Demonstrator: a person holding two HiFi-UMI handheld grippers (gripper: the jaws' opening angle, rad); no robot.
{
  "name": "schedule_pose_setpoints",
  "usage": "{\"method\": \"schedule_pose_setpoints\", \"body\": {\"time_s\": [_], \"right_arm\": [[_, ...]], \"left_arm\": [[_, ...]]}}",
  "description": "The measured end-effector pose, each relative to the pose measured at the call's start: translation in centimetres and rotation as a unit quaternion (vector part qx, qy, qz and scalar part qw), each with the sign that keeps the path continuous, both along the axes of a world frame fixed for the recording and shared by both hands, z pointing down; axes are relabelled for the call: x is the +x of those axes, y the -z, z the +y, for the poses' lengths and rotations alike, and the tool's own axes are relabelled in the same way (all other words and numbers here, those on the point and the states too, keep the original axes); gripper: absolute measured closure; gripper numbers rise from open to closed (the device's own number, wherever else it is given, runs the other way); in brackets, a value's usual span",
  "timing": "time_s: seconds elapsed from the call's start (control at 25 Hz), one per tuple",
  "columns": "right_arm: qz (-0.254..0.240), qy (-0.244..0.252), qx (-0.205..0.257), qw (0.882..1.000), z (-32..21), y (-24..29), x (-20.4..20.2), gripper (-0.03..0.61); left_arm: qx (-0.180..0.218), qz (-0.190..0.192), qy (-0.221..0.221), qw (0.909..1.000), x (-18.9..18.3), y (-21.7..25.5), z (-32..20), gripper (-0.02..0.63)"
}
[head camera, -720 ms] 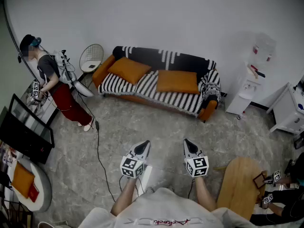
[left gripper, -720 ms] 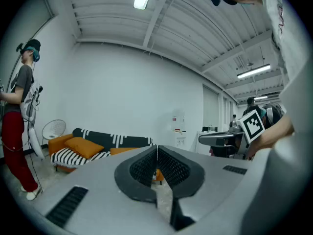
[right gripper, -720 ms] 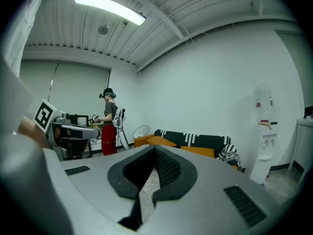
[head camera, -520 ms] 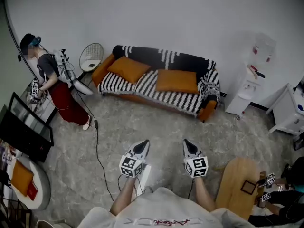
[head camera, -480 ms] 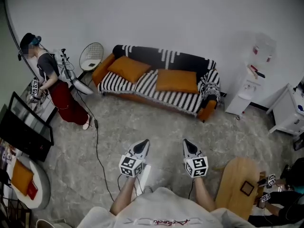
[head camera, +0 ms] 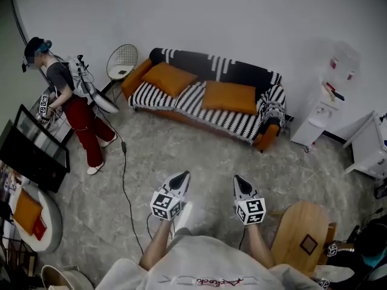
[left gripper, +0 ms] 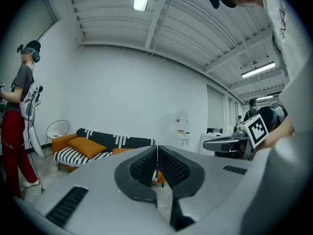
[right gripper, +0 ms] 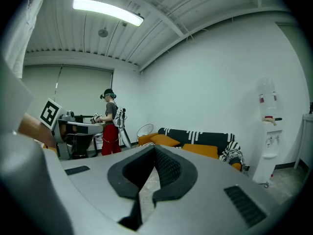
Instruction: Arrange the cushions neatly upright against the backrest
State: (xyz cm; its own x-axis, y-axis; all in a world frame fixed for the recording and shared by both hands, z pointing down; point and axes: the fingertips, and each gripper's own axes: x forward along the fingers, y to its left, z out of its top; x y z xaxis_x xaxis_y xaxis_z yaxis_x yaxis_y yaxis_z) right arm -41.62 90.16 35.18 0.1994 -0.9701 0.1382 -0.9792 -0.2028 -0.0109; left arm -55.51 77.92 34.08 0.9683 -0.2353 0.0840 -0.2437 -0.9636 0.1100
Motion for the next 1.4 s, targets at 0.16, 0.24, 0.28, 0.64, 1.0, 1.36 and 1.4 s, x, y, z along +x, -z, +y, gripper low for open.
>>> {"method": "schedule_pose_setpoints", "body": {"time_s": [0.16, 0.24, 0.28, 0.64, 1.0, 1.36, 1.4], "right_arm": [[-0.001, 0.009, -0.004, 1.000, -0.1, -0.4, 0.3, 0.551], [-0.001, 0.013, -0.007, 1.000, -0.1, -0.6, 0.6, 0.551], [0.000, 0.015, -0.007, 1.000, -0.2, -0.7, 0.7, 0.551], [0.000, 0.023, -0.010, 1.000, -2.4, -1.3, 3.1, 0.551], [0.001, 0.027, -0.012, 1.000, -7.0, -2.2, 6.6, 0.551], [0.008, 0.023, -0.026, 0.999, -15.5, -2.9, 11.2, 0.551], [0.008, 0.021, -0.027, 0.999, -16.6, -2.9, 11.8, 0.551]], "left_arm": [[-0.009, -0.002, 0.007, 0.9999, 0.3, -0.8, 0.1, 0.580], [-0.011, -0.002, 0.007, 0.9999, 0.7, -1.1, 0.3, 0.580], [-0.011, -0.002, 0.007, 0.9999, 0.9, -1.2, 0.3, 0.580], [-0.014, -0.004, 0.012, 0.9998, 3.3, -1.8, -1.8, 0.580], [-0.018, -0.006, 0.016, 0.9997, 6.4, -2.9, -6.4, 0.580], [-0.029, 0.005, 0.007, 0.9995, 11.6, -3.6, -15.1, 0.580], [-0.030, 0.005, 0.005, 0.9995, 12.2, -3.6, -16.2, 0.580]]}}
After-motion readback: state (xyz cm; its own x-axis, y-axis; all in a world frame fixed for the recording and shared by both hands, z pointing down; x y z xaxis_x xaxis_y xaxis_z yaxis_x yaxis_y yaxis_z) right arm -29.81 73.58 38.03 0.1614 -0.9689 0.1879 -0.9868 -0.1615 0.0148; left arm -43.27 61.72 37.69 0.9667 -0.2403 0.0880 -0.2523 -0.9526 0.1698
